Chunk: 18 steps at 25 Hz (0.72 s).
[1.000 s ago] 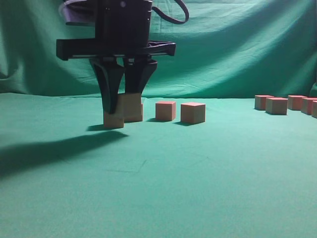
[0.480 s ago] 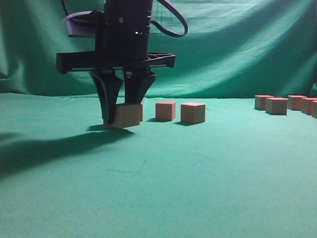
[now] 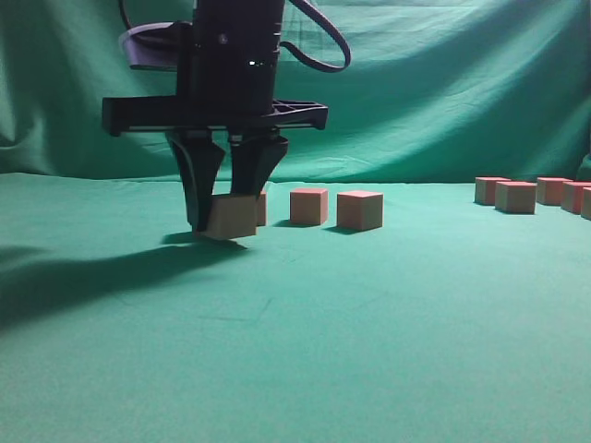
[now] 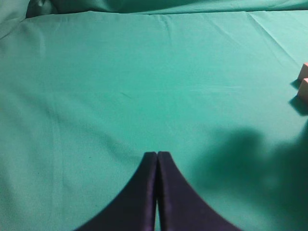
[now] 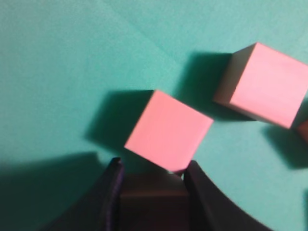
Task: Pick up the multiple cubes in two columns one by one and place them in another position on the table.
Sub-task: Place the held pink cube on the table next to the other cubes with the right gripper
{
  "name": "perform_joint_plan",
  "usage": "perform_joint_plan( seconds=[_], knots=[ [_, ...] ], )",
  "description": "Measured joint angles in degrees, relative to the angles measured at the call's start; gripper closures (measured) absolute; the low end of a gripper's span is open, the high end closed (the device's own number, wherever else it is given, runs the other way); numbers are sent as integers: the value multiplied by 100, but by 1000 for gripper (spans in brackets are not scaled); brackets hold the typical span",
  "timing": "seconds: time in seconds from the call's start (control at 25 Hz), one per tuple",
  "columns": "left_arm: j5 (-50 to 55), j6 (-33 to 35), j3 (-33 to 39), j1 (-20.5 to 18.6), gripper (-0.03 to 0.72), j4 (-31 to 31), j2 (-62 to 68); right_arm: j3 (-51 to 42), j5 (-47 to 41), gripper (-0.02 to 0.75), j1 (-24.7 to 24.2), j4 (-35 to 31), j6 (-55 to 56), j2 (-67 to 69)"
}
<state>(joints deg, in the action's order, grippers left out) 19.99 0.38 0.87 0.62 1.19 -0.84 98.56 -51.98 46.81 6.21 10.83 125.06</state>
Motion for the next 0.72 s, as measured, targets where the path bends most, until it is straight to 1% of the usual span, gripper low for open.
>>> perform_joint_plan(
  seconds=[0.72],
  knots=[
    [0,0,0,0,688,0,0,12,-90,472,0,12,49,85]
  ],
)
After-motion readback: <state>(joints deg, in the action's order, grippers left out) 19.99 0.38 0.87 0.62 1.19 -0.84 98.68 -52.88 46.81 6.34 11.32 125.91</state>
